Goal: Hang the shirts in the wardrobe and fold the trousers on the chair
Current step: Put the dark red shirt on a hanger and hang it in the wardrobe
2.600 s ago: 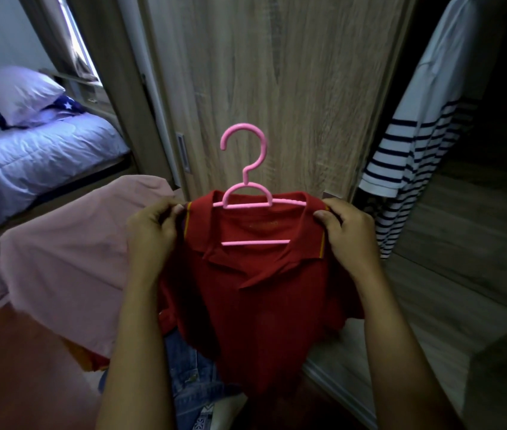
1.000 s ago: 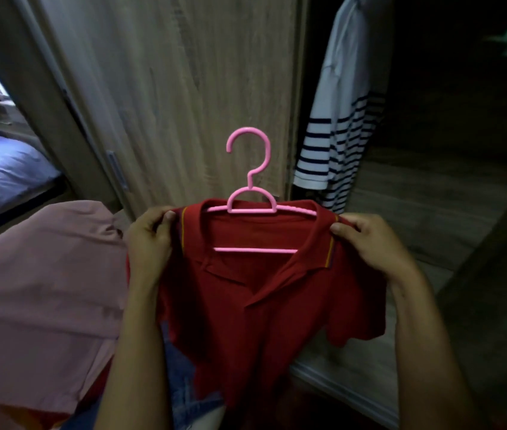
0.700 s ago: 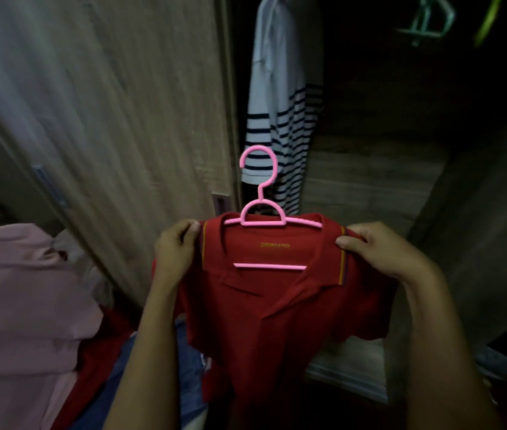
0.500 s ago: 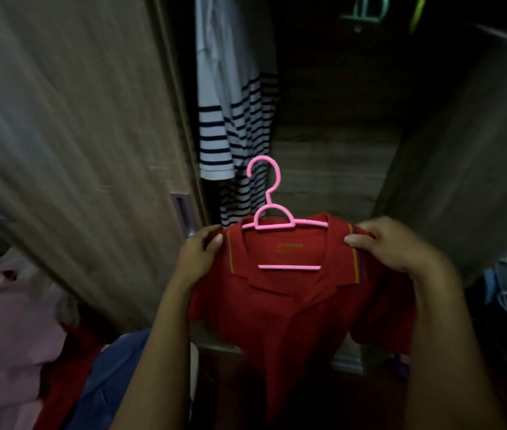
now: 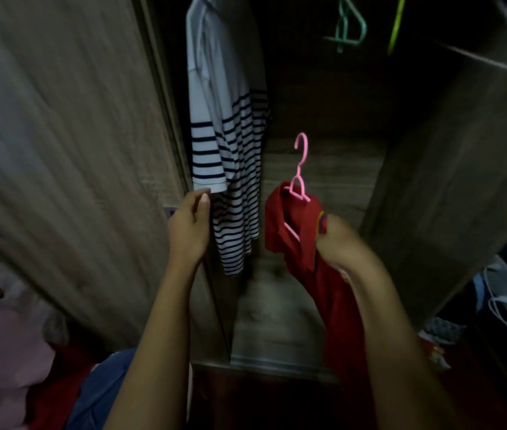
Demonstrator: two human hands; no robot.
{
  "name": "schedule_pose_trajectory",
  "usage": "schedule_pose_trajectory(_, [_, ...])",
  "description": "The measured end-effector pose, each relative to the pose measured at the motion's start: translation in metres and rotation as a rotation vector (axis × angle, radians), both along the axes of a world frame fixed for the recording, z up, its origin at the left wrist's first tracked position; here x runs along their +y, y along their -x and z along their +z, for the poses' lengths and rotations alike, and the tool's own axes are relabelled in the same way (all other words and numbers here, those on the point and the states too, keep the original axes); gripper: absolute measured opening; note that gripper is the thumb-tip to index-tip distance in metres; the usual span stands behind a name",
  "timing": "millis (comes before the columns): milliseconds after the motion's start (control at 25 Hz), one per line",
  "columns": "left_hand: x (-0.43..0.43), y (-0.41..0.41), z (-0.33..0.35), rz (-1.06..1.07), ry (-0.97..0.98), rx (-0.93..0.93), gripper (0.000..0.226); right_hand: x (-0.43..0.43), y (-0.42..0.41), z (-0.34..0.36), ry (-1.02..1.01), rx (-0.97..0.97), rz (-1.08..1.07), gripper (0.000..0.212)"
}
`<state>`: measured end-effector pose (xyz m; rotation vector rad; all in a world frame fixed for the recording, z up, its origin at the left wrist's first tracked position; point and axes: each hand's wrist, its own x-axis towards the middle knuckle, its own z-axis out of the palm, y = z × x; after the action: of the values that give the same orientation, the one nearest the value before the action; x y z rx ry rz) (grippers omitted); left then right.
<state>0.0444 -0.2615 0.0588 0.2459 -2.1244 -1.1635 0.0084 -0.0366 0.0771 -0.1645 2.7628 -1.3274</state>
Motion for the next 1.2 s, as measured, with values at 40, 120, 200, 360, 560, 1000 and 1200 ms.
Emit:
schedule_pose_trajectory(40, [-0.003,0.001,0.012,0.016,0.002,0.060,0.030,-0.011,0.005,0.002,0.055,0.003,-0.009,0.031])
schedule_pose_trajectory(120, [-0.013,0.002,0.037,0.050,0.012,0.174,0.027,-0.032,0.017,0.012,0.109,0.004,-0.041,0.039])
schedule_pose_trajectory(200, [-0.026,0.002,0.066,0.097,0.052,0.270,0.027,-0.051,0.022,0.033,0.142,0.058,-0.052,0.037])
schedule_pose_trajectory(360, [-0.051,0.009,0.125,0.198,0.306,0.437,0.034,-0.077,0.033,0.086,0.089,0.170,-0.101,0.036])
schedule_pose_trajectory(560, [-0.065,0.037,0.194,0.239,0.457,0.476,0.059,-0.092,0.062,0.157,0.078,0.276,-0.133,0.034])
schedule_pose_trajectory(1000, [-0.089,0.073,0.252,0.338,0.611,0.308,0.087,-0.113,0.150,0.283,0.066,0.390,-0.154,0.043])
schedule_pose_trajectory(1200, [-0.091,0.075,0.254,0.333,0.610,0.270,0.089,-0.122,0.177,0.289,0.014,0.406,-0.105,0.032])
